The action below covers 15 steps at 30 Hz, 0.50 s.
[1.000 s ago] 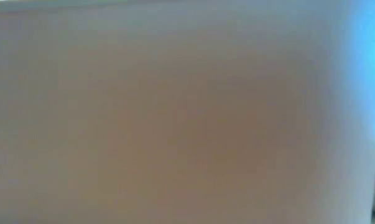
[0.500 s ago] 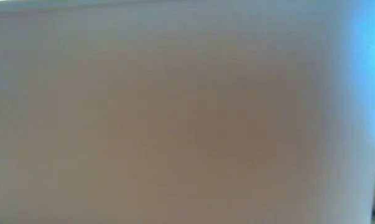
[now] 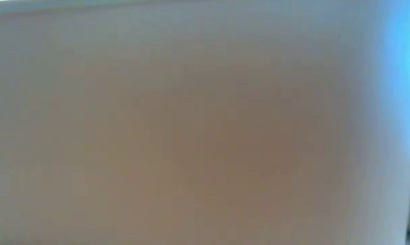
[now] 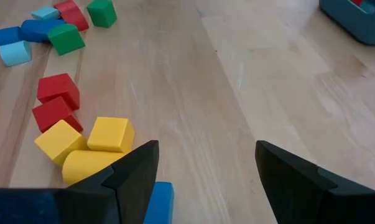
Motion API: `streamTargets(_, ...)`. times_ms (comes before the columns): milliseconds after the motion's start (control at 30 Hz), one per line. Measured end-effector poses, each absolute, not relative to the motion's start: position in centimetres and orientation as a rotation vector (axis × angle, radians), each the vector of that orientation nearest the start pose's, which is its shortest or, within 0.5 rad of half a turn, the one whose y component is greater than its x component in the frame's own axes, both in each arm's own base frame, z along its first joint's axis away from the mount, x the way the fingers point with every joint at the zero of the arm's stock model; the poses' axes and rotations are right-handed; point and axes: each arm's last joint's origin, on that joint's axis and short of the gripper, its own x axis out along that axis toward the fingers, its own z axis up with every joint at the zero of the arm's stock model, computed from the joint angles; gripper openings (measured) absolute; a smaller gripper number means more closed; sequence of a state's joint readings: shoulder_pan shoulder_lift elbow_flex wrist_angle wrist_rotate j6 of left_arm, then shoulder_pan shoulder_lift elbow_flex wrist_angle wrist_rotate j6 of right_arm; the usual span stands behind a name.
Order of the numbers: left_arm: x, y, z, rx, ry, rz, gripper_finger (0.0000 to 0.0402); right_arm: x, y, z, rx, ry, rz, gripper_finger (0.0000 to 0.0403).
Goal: Sort blocks by size
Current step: Put the green square block into the blue bin
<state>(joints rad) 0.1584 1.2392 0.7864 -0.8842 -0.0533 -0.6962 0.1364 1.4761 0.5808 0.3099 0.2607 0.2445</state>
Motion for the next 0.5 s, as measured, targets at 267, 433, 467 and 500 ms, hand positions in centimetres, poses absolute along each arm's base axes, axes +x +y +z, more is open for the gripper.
streamTargets(267, 20.3, 0.1, 20.6, -0.755, 1.207, 0.663, 0.0168, 27.3, 3.0, 16.0, 0.073, 0.56, -0.176, 0.0254)
streamTargets(433, 20.3, -1.8, 20.6, -0.853, 1.207, 0.681, 0.0168, 27.3, 3.0, 16.0, 0.049, 0.563, -0.169, 0.0254)
streamTargets(467, 20.2, -2.2, 20.6, -0.876, 1.21, 0.685, 0.0168, 27.3, 3.0, 15.9, 0.047, 0.565, -0.169, 0.0254)
streamTargets(500, 20.2, -2.6, 20.6, -0.899, 1.213, 0.687, 0.0168, 27.3, 3.0, 15.9, 0.043, 0.57, -0.168, 0.0254)
